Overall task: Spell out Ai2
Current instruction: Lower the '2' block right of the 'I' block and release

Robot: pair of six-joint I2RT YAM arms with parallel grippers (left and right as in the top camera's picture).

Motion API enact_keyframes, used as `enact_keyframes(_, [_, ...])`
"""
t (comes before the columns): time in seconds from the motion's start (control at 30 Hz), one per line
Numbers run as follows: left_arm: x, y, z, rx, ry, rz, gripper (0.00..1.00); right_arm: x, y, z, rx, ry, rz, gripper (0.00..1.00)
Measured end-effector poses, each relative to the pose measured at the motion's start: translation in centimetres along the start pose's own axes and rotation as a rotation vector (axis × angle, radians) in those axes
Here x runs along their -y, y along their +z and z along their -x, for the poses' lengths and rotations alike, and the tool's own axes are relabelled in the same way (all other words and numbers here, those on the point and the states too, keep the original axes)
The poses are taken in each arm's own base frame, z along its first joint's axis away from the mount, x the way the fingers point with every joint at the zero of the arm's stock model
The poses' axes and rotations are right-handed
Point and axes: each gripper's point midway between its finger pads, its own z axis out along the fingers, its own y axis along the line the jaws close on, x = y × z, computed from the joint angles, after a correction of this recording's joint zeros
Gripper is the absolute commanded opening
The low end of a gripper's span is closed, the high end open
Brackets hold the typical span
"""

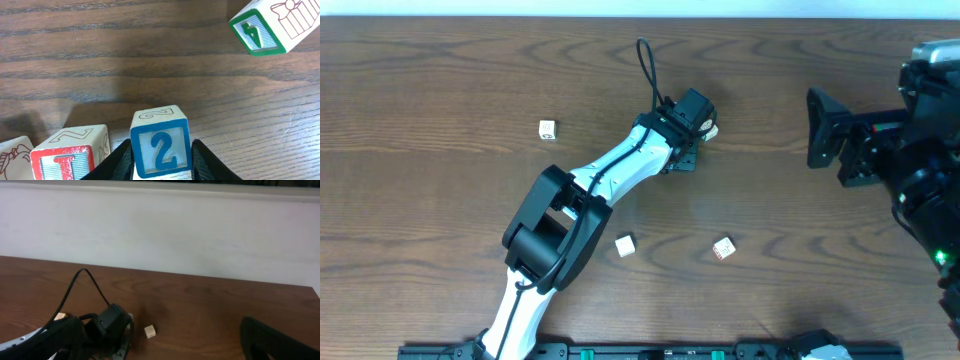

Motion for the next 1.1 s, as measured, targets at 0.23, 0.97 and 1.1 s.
enact_keyframes(0.23, [0.0,0.0,0.0,0.002,0.000,-0.001,0.38,0.0,0.0,0.0,0.000,0.000,0.000,0.99])
enact_keyframes(0.97, [0.2,0.0,1.5,0.064,0.049,0.001,0.41,-0.1,1.0,-0.3,-0.024,-0.003,-0.002,0.99])
enact_keyframes(1.1, [0.2,-0.1,1.5,0.068,0.049,0.003,0.41,-0.1,1.2,-0.3,-0.027,-0.004,-0.003,0.99])
